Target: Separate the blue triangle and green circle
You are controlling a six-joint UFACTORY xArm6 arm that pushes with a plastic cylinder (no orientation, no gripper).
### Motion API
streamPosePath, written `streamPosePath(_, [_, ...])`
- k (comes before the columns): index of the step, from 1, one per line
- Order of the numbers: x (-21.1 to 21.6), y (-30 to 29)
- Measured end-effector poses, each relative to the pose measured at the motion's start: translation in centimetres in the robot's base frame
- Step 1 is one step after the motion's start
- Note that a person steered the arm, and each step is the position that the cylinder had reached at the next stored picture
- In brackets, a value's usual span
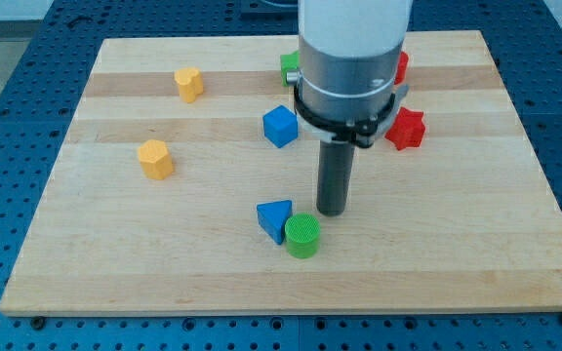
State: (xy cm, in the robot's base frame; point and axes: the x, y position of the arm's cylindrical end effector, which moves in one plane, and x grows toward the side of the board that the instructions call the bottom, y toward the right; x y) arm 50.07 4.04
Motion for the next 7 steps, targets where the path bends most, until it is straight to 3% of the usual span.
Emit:
streamPosePath(1, [-1.1, -1.4])
streamPosePath(7, [3.2, -5.2])
